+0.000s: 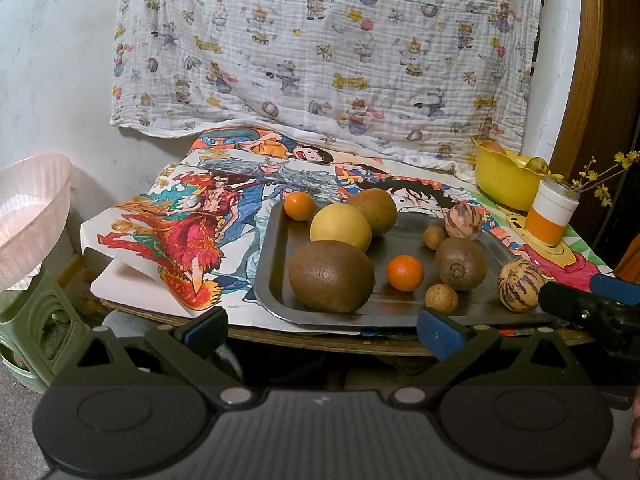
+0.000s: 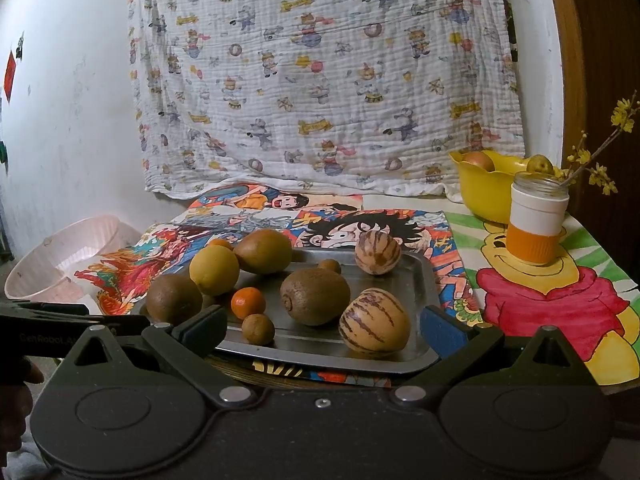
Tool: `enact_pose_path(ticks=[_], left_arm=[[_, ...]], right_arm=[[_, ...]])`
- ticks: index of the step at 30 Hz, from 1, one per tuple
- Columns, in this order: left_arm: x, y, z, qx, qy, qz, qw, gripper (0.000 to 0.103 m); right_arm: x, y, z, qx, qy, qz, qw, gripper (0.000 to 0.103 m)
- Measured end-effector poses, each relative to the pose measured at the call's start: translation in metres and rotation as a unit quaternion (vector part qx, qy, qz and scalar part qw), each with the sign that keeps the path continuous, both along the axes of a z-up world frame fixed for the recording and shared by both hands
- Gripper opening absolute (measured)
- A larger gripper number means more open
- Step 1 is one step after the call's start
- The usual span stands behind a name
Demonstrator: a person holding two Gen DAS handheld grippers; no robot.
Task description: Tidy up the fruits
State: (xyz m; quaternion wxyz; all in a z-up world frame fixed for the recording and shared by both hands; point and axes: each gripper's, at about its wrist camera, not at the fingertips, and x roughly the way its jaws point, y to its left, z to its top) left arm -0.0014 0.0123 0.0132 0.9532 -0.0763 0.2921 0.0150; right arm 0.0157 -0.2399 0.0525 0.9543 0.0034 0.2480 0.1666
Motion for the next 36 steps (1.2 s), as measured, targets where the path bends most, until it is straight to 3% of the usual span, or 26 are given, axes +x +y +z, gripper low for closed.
enact_pose_path(ticks=[36], left_arm=[[0.0,-0.0013,0.002,-0.002,0.0,0.003,1.0,0.103]], right_arm=[[-0.0012,0.0032,-0.0018,-0.001,0.006,0.014,1.0,0.102]])
